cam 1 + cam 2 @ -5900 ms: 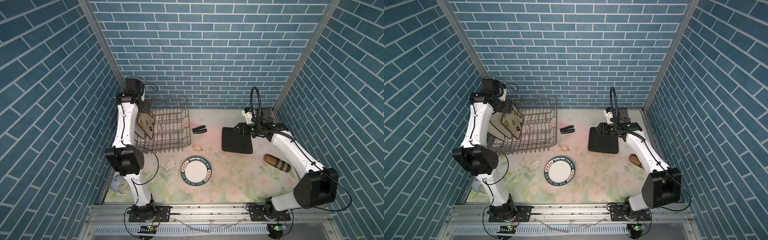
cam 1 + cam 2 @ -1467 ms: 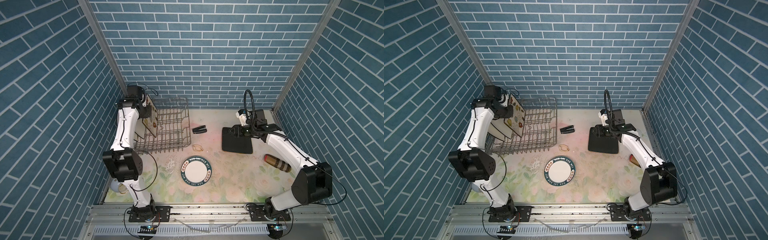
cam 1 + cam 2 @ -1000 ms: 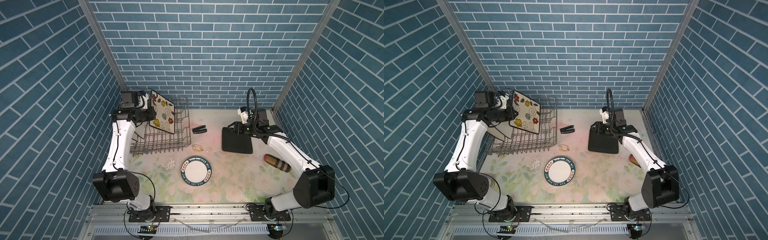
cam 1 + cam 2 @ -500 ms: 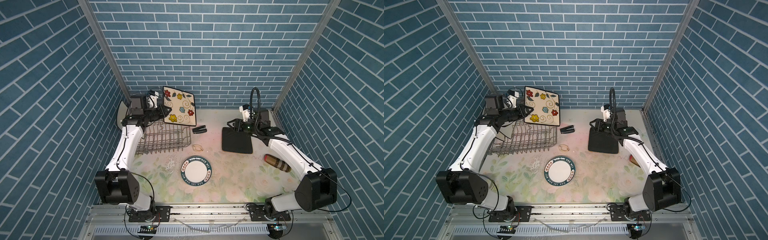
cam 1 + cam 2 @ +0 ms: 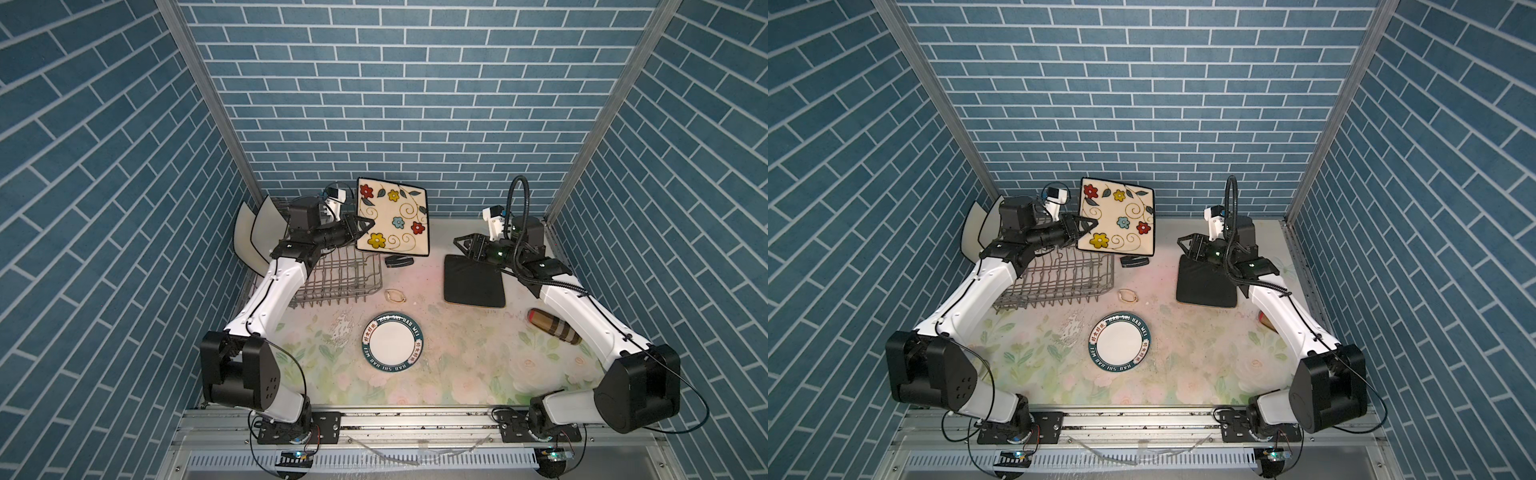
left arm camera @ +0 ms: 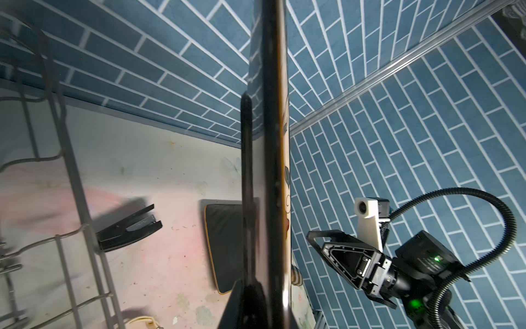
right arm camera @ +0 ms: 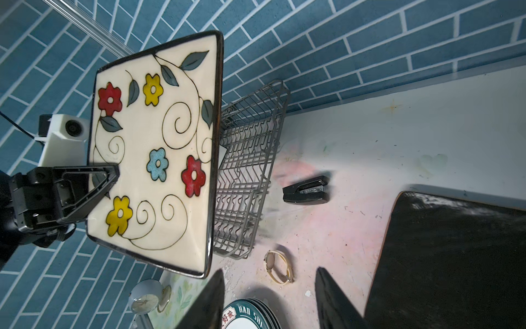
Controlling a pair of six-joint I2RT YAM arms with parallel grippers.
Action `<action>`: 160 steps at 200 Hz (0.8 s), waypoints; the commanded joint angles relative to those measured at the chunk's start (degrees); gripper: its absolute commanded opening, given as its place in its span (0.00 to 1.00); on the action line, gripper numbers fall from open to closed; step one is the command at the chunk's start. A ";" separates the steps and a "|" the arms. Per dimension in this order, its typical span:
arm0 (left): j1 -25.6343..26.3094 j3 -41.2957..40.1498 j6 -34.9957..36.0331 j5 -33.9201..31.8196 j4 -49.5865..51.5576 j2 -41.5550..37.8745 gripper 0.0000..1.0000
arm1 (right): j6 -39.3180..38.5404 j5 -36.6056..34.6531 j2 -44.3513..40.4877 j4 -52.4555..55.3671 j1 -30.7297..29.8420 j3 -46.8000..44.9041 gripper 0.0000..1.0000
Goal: Unload the plates from the dish rack
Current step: Place a plate on the plate.
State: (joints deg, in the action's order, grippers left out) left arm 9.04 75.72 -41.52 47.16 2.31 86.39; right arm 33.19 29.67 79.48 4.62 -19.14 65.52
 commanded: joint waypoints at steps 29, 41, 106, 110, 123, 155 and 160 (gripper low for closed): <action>4.57 1.14 -5.27 6.16 -16.68 0.49 0.00 | 3.55 2.58 -1.26 -5.13 -0.31 -2.32 0.52; 5.00 0.90 -6.20 6.42 -17.94 1.13 0.00 | 3.64 2.67 -1.20 -5.24 -0.29 -2.26 0.52; 6.07 1.46 -7.44 6.73 -19.64 2.94 0.00 | 4.08 1.22 -2.37 -5.83 -0.29 -3.02 0.52; 6.08 1.49 -7.47 6.77 -19.79 3.05 0.00 | 4.09 0.91 -2.60 -5.73 -0.31 -3.17 0.52; 6.07 1.51 -7.44 6.74 -19.78 3.03 0.00 | 4.02 -0.07 -3.41 -5.39 -0.20 -3.68 0.52; 6.08 1.63 -7.45 6.81 -19.92 3.28 0.00 | 3.80 -1.58 -4.89 -4.45 -0.11 -4.22 0.52; 6.08 1.69 -7.48 6.83 -19.93 3.33 0.00 | 3.73 -1.78 -5.08 -4.36 -0.11 -4.30 0.52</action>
State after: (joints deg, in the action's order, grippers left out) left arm 14.59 75.46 -48.86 51.70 -8.05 90.76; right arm 36.18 29.12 77.06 1.30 -19.00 62.92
